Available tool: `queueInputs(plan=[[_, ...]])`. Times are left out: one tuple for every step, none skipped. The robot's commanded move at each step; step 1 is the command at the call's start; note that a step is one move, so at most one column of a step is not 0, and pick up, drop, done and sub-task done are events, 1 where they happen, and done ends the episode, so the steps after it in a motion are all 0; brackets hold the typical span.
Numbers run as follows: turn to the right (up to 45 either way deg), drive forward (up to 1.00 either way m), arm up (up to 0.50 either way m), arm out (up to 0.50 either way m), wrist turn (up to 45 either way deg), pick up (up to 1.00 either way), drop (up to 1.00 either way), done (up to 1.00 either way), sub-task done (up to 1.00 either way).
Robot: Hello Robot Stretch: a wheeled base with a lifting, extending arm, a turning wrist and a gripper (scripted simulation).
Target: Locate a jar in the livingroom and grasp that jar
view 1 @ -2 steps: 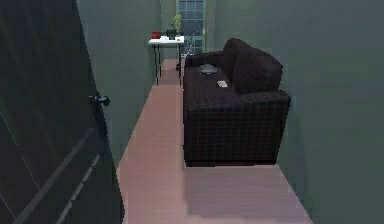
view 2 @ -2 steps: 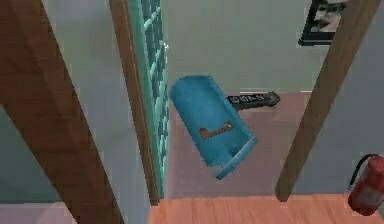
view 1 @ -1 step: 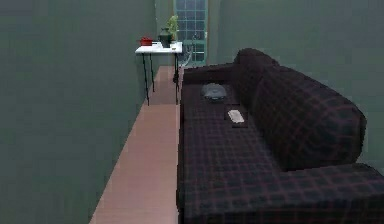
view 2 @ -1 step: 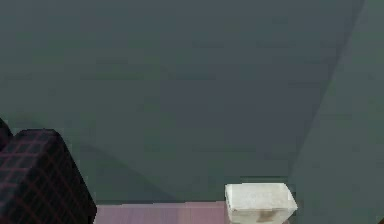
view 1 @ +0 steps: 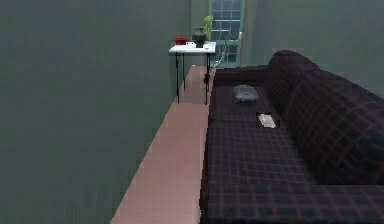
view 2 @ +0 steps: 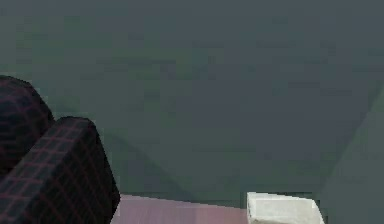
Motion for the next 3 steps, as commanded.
queueInputs(plan=[[0.0, 0.20, 0.00, 0.00, 0.0, 0.00, 0.00, 0.00, 0.00], [-24.0, 0.00, 0.00, 0.00, 0.0, 0.00, 0.00, 0.00, 0.00], [0.0, 0.55, 0.00, 0.00, 0.0, 0.00, 0.00, 0.00, 0.00]])
